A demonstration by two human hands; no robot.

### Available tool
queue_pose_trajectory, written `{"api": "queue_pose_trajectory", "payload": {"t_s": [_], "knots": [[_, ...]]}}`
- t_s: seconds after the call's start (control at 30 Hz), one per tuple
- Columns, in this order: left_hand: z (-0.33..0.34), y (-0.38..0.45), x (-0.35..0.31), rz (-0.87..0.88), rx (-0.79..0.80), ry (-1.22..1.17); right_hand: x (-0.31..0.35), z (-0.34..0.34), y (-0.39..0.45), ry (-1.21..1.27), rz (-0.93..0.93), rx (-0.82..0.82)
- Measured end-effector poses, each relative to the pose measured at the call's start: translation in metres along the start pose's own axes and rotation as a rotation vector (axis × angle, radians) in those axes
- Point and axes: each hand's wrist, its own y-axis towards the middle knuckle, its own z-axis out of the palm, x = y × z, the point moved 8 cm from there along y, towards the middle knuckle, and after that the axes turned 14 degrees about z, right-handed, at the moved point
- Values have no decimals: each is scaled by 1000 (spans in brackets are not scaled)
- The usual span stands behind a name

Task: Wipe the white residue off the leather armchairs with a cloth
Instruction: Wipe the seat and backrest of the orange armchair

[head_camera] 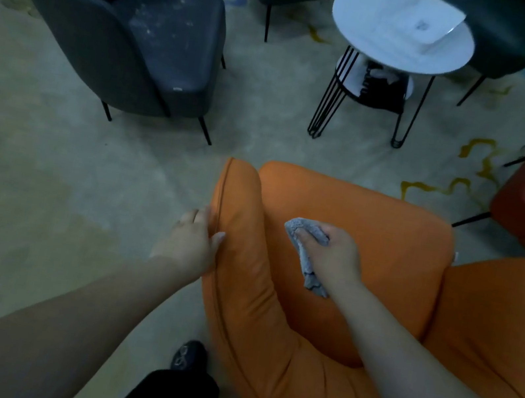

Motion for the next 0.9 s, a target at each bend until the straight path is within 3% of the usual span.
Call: {"api": "queue_pose_trajectory", "payload": {"t_s": [0.3,0.67,0.9], "knots": [[-65,14,24,189,37,80,71,23,-9,57,1,-123],[-162,53,116,382,71,339,166,98,-1,95,14,-242],[-179,85,141,458,82,492,197,119,18,82,9,-281]]}}
